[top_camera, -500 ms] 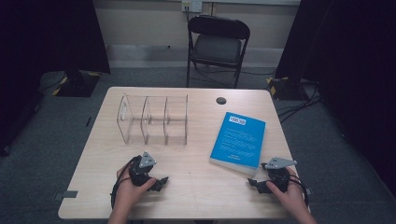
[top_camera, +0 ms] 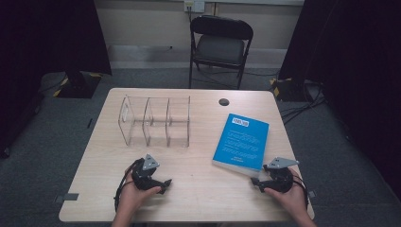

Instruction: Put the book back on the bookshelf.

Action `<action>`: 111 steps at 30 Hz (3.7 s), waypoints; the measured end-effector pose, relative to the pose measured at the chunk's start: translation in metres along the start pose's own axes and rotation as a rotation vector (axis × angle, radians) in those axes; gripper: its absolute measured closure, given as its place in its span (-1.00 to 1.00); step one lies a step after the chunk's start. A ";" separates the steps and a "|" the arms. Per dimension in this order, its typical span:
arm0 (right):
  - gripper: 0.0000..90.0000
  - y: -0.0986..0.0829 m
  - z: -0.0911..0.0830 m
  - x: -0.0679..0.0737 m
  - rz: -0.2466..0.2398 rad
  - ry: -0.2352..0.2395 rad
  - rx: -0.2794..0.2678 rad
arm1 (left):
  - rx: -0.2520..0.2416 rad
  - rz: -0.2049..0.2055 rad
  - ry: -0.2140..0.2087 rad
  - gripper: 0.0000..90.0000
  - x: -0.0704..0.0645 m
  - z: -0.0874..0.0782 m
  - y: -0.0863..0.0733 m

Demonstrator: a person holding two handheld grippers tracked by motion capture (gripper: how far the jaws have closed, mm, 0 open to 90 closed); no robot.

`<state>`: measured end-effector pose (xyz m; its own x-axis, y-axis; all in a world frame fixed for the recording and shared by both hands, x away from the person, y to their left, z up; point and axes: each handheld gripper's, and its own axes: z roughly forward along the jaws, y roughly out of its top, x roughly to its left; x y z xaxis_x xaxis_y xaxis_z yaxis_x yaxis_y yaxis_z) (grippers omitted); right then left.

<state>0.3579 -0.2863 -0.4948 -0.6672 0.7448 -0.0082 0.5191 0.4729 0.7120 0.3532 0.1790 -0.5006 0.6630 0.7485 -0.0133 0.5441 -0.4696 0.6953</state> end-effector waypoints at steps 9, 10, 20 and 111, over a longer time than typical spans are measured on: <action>-0.38 0.007 0.005 0.001 0.018 -0.019 0.003 | 0.008 -0.003 -0.065 -0.64 -0.006 -0.001 0.010; -0.35 0.007 0.005 0.001 0.023 -0.024 0.004 | 0.008 0.007 -0.066 -0.64 -0.007 0.000 0.011; -0.29 0.011 0.002 0.004 0.034 -0.048 0.022 | 0.032 0.073 -0.136 -0.64 -0.026 0.014 0.032; 0.19 0.036 -0.025 -0.005 0.085 -0.005 -0.081 | 0.034 0.450 -0.292 -0.82 -0.138 0.138 0.192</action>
<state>0.3667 -0.2845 -0.4515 -0.6203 0.7827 0.0514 0.5284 0.3686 0.7648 0.4372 -0.0792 -0.4647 0.9472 0.3110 0.0777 0.1868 -0.7325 0.6546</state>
